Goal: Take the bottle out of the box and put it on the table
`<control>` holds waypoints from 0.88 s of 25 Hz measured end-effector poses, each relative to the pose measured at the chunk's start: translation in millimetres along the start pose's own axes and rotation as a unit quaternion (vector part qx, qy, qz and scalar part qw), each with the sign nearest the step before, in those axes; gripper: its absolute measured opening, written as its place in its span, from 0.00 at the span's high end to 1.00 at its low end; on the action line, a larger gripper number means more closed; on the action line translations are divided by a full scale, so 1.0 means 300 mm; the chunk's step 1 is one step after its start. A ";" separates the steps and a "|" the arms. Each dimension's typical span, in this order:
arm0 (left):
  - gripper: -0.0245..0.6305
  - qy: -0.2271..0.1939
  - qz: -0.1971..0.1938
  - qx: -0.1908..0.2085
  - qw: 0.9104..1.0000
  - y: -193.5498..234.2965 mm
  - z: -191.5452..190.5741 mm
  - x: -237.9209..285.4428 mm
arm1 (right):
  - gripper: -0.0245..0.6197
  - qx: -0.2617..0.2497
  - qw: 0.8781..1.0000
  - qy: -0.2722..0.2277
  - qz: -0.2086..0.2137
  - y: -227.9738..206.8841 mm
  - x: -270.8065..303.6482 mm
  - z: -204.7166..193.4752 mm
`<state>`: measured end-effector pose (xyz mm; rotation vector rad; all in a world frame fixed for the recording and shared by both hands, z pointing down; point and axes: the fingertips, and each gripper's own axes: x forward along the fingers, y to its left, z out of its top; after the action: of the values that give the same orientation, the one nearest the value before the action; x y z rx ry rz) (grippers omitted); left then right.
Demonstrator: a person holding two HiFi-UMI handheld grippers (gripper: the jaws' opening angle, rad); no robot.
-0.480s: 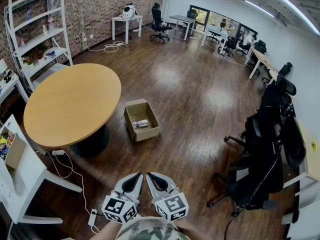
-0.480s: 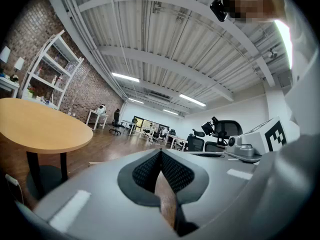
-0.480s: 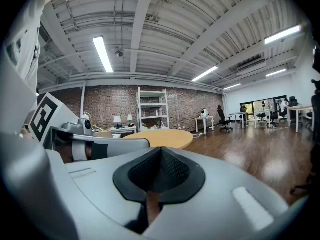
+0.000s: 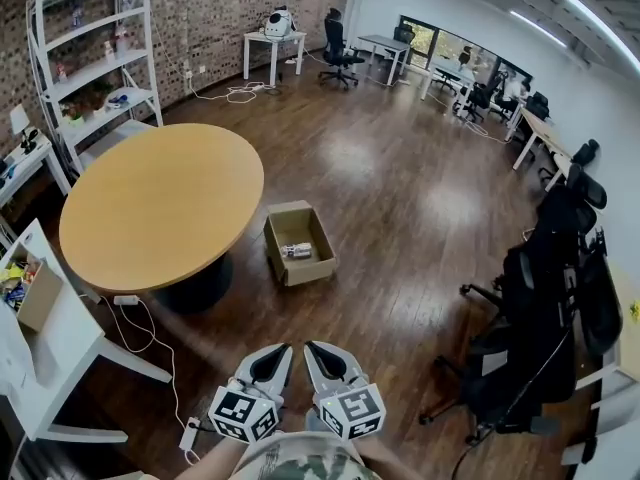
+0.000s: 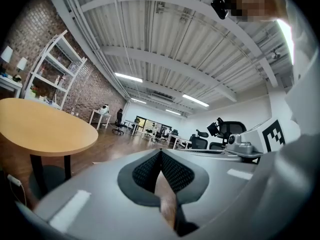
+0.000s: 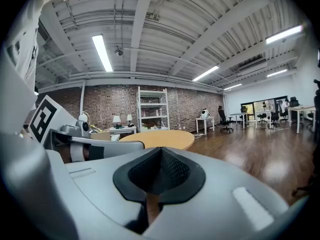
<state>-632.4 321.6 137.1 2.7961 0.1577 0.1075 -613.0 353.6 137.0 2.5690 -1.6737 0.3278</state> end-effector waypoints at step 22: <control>0.96 0.024 0.069 0.018 0.997 0.230 0.104 0.694 | 0.96 0.019 0.998 -0.007 0.066 -0.613 0.463 0.116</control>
<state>-416.5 272.2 142.4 2.8399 -0.0228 0.2058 -386.6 298.7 144.2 2.4984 -1.8640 0.3521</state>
